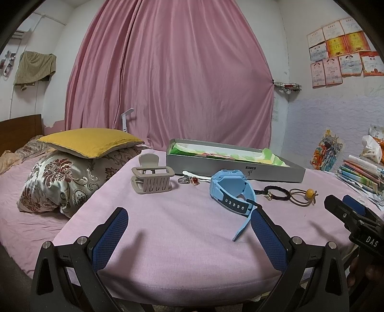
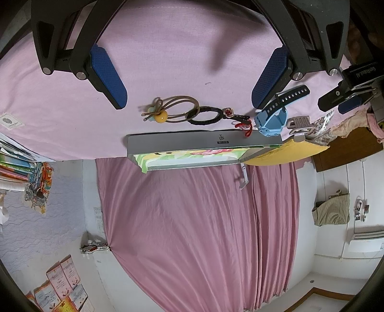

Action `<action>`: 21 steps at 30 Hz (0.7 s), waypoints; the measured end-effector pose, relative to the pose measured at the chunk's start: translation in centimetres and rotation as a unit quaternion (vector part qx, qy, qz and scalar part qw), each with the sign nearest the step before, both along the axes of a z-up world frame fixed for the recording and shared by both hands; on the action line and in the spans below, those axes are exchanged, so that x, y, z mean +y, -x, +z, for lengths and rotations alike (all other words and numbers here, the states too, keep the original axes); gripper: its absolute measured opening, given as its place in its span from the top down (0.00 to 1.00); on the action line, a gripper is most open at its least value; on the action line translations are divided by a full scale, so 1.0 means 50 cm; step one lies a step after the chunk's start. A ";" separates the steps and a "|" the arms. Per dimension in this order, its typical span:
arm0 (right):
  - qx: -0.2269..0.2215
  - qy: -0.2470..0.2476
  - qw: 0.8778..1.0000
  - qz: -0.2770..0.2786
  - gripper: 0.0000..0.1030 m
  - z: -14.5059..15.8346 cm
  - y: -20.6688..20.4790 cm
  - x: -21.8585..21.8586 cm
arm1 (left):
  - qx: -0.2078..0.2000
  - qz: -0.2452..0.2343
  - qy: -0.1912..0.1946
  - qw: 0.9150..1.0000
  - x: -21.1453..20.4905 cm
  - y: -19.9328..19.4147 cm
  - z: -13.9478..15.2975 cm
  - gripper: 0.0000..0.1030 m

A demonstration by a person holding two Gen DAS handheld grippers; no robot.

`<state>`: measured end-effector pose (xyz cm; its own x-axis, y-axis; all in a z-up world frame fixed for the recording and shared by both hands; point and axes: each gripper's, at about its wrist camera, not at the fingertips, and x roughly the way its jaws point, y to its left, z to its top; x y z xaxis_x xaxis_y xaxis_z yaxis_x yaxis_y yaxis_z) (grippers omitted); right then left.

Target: Organize jewelry

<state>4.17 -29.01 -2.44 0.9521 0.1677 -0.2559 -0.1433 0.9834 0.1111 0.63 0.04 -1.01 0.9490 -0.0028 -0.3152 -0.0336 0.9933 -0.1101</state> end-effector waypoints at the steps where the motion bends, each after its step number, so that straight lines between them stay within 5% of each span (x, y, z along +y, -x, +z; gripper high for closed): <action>1: 0.000 0.000 1.000 0.000 0.01 -0.001 0.000 0.000 | 0.000 0.000 0.000 1.000 0.000 -0.001 -0.002 0.01; 21: 0.003 -0.003 1.000 0.001 0.01 -0.007 -0.004 0.002 | 0.002 0.001 -0.001 1.000 0.003 -0.001 -0.002 0.01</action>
<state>4.39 -28.92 -2.79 0.9502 0.1701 -0.2612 -0.1437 0.9827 0.1170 0.66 0.20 -1.10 0.9480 -0.0012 -0.3182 -0.0353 0.9934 -0.1088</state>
